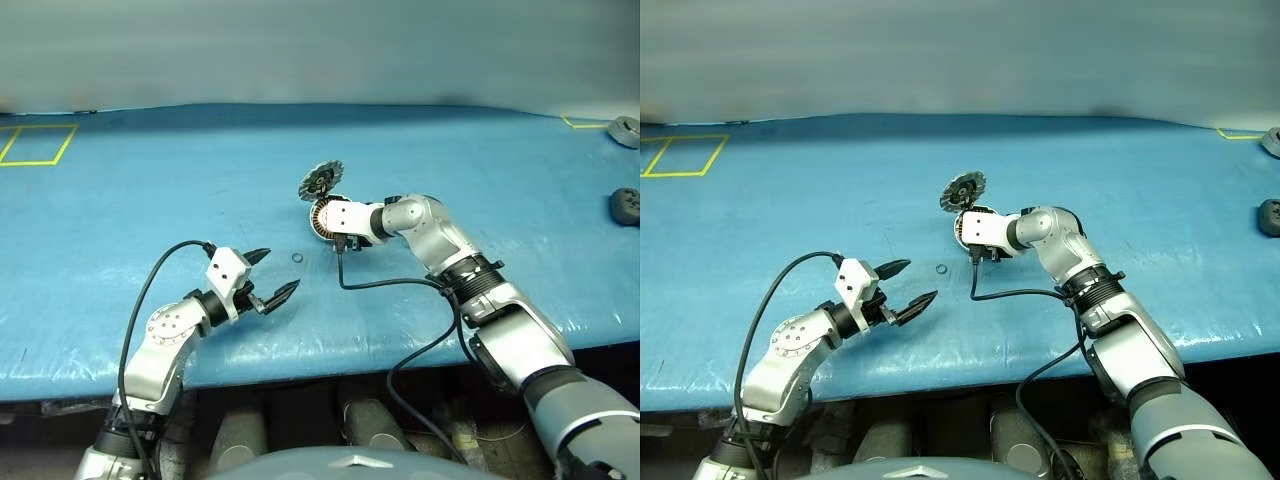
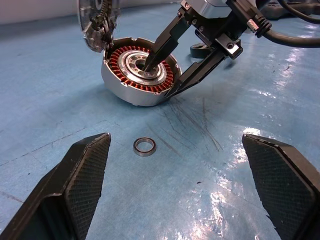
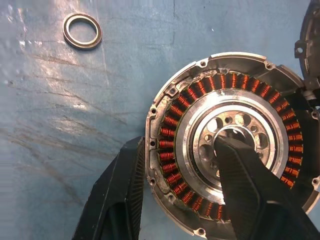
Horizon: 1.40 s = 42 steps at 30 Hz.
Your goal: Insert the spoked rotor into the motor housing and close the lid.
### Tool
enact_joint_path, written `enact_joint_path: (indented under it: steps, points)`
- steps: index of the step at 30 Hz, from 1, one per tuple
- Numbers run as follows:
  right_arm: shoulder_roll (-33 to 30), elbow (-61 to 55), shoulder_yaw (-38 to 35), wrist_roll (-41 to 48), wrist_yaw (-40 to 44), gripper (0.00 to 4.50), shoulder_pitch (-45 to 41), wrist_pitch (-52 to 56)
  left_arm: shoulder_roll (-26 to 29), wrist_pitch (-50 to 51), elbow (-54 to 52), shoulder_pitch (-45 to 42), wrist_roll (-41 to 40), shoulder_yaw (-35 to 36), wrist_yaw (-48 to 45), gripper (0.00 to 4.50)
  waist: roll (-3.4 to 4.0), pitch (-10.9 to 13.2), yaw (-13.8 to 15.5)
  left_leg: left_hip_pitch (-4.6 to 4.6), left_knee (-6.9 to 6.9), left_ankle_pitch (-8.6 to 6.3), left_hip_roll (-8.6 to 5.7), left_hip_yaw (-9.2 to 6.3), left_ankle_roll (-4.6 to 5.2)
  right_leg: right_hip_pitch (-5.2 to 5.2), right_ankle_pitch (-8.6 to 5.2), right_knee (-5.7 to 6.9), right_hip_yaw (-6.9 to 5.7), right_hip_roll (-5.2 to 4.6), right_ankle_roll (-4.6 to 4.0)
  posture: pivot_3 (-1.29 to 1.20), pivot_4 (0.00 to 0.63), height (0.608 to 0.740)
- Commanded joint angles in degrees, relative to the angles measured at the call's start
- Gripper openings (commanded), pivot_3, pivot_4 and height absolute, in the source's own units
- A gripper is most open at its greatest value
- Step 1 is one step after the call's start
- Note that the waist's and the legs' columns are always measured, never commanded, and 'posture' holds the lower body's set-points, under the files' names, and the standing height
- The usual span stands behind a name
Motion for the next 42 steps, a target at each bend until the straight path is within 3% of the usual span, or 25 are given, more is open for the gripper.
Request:
enact_joint_path:
  steps: [1,6,9,12,16,22,31,42]
  points:
    - [-1.44,-7.99,-0.24,2.54,5.58,1.98,2.08,6.33,-0.08,-0.02,-1.05,-0.69,-1.01,0.41,-0.48,4.5,0.0,0.0,0.04,-0.01,0.0,0.0,0.0,0.0,0.0,0.0,0.0,-0.01,0.0,0.0,0.0,0.0,0.15,0.74]
    - [-4.27,-24.11,-0.91,5.9,10.45,1.98,7.21,23.3,-0.19,-0.13,-0.86,-0.52,-0.54,0.07,-0.33,4.5,0.01,0.01,0.57,-0.09,-0.04,-0.02,-0.01,-0.05,0.02,-0.06,-0.03,-0.02,-0.08,-0.01,-0.02,0.0,0.15,0.74]
    - [-9.65,-38.09,1.33,6.47,13.08,1.98,13.88,31.33,-0.38,-0.24,-0.85,-0.19,-0.43,-0.21,-0.33,4.5,0.01,0.01,1.09,-0.18,-0.04,-0.03,-0.01,-0.09,0.01,-0.12,-0.06,-0.02,-0.12,-0.03,-0.02,0.0,0.15,0.74]
    - [-14.41,-49.31,2.78,5.88,11.63,1.98,20.27,36.84,-0.52,-0.22,-0.67,0.07,-0.55,-0.23,-0.42,4.5,0.02,-0.01,1.73,-0.26,-0.04,-0.05,-0.11,-0.14,-0.01,-0.16,-0.19,-0.01,-0.17,-0.12,0.01,0.0,0.15,0.74]
    - [-15.96,-56.19,3.14,5.05,5.98,1.98,25.45,43.12,-0.73,-0.27,0.37,-0.2,-0.55,-0.55,-0.92,4.5,0.0,-0.02,1.93,-0.23,0.01,-0.06,-0.13,-0.14,-0.02,-0.14,-0.26,0.0,-0.16,-0.13,0.02,0.0,0.15,0.74]
    - [-10.26,-52.75,0.92,4.56,-4.89,1.98,23.18,51.36,-1.27,-0.35,2.42,-2.93,-0.28,-1.73,-2.0,4.5,-0.1,-0.02,1.75,-0.01,0.16,-0.05,-0.13,-0.14,-0.02,0.09,-0.48,-0.01,-0.14,-0.11,0.14,0.0,0.15,0.74]
    - [-8.45,-51.03,1.54,9.56,-9.62,1.98,18.94,60.21,-1.14,-0.59,3.73,-4.58,0.15,-2.32,-3.27,4.5,-0.14,-0.05,1.32,0.0,0.41,0.03,-0.26,-0.16,-0.02,0.25,-0.39,0.0,-0.02,-0.18,0.2,0.0,0.15,0.74]
    - [-8.16,-49.28,2.64,12.77,-14.62,1.98,17.73,56.93,-1.19,-0.43,3.23,-3.78,0.38,-2.37,-3.22,4.5,-0.14,-0.05,0.43,0.0,0.33,0.03,-0.25,-0.19,-0.02,0.24,-0.39,-0.01,-0.02,-0.16,0.2,0.0,0.15,0.74]
